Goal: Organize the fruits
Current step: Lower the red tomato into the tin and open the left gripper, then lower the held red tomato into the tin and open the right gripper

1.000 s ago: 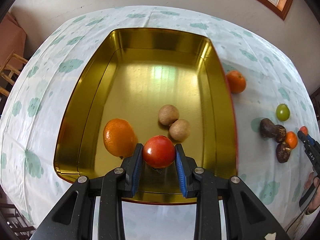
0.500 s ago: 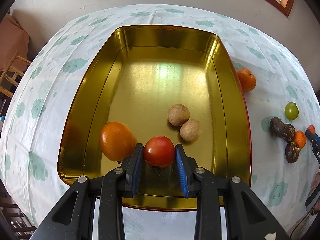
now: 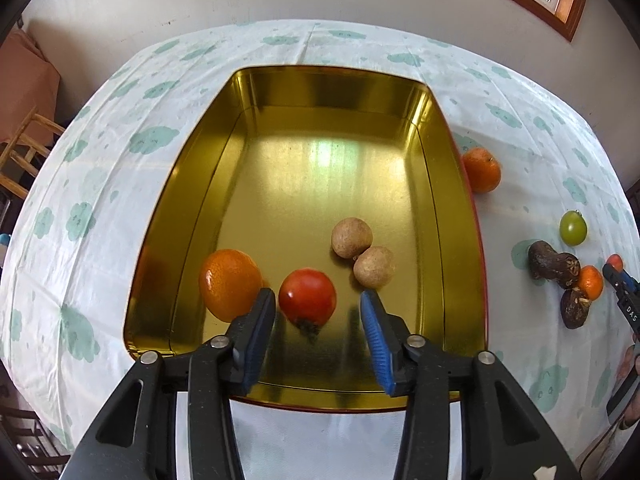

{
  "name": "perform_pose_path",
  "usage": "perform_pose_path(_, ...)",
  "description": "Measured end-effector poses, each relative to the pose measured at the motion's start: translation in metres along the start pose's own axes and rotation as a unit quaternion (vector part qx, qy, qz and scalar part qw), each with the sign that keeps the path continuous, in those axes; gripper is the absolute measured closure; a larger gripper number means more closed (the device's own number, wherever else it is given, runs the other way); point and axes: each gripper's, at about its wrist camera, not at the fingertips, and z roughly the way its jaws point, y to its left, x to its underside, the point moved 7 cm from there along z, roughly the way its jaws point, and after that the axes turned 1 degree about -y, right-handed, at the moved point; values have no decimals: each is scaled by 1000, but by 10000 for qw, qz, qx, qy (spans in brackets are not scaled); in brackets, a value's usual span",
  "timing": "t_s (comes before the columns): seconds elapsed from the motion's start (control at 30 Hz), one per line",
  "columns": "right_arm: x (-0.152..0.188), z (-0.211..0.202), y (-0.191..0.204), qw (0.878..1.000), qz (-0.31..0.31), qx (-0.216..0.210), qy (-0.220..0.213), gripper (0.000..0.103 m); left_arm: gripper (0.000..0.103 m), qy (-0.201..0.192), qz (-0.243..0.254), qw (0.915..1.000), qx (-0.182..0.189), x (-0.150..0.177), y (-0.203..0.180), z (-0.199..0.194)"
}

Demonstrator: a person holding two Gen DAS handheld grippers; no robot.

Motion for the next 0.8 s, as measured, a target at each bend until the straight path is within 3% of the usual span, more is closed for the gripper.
perform_pose_path(0.27,0,-1,-1,10000,-36,65,-7,67,32,-344,-56,9993,142,0,-7,-18)
perform_pose_path(0.57,-4,-7,12,9999,-98,55,9,67,23,-634,-4,9977,228,6,-11,-36)
perform_pose_path(0.8,-21,-30,54,9987,-356,-276,-229,67,17,-818,-148,9964,178,11,-3,-48)
